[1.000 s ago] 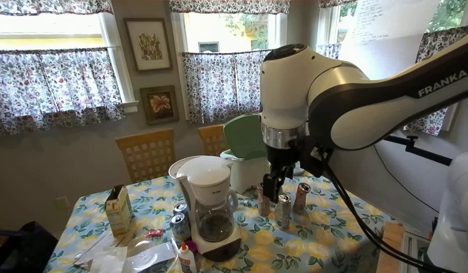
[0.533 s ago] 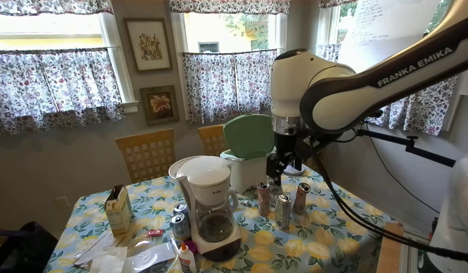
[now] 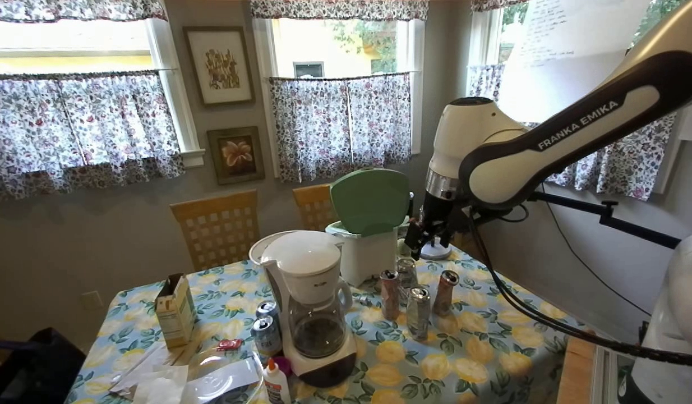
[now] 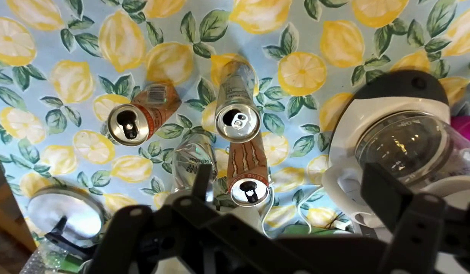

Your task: Drop all the cans on the table

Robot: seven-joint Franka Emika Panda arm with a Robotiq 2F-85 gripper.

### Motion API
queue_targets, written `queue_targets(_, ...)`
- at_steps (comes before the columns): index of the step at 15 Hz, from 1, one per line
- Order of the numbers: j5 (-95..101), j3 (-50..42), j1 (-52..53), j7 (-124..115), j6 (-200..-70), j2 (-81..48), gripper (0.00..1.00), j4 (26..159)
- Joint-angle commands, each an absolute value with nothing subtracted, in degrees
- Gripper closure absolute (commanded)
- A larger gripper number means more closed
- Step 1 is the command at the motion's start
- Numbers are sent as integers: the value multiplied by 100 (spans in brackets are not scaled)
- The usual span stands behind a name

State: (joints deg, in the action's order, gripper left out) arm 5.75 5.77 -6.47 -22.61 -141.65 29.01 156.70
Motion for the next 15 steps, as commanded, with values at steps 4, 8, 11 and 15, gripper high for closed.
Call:
queue_targets(4,545,271,-665,-1353,-14791,2663,0,15812)
queue_targets(8,546,236,-647,-1264,-14855,2565,0,15806)
queue_targets(11,738,327,-702,-1234,-14935,2570,0,15805)
queue_targets(15,1084,235,-1017,-1094,-14982,2399,0,15800)
